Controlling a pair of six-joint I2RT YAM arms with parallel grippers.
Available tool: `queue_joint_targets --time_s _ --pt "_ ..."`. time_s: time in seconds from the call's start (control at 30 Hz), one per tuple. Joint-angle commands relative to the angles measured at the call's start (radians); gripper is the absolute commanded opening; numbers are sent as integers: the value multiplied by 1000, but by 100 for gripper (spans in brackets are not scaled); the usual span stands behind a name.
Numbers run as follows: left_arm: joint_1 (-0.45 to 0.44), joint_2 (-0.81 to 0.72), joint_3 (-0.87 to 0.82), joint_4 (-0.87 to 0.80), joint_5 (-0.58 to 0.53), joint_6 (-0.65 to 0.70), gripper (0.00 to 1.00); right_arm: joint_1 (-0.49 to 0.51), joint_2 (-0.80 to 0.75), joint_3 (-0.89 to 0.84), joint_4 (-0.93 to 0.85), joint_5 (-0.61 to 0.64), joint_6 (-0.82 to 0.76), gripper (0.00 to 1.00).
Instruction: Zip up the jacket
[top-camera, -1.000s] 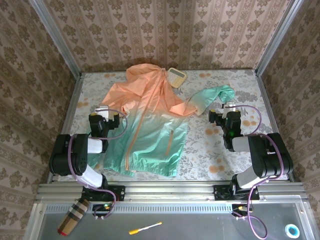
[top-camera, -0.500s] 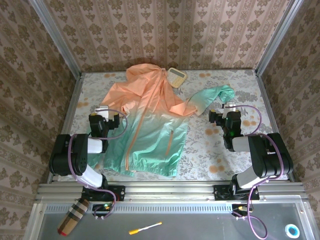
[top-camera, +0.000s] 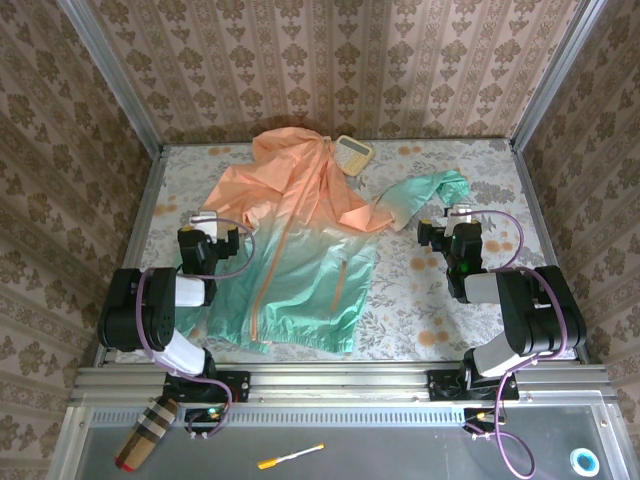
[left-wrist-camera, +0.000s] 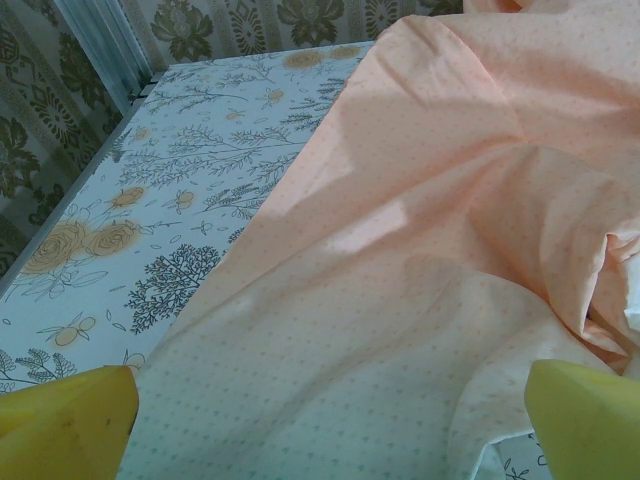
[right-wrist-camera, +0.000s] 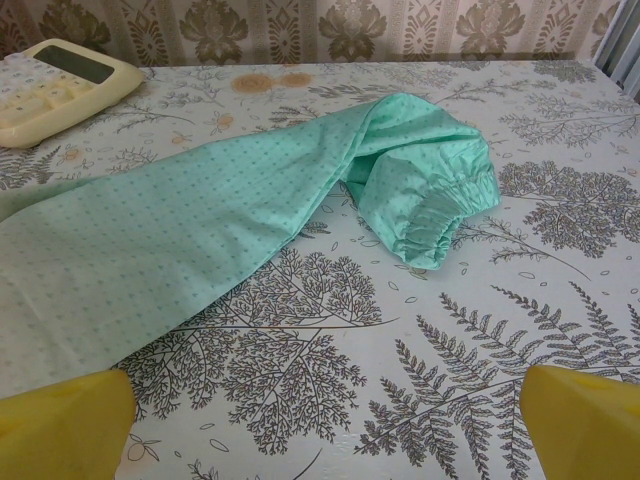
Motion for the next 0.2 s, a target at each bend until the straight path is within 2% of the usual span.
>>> queue_joint_targets --time_s 0.0,0.17 --pt "8 -2 22 2 -10 8 100 0 10 13 1 -12 -9 100" --pt "8 -3 22 2 -9 8 100 -2 6 10 1 -18 -8 100"
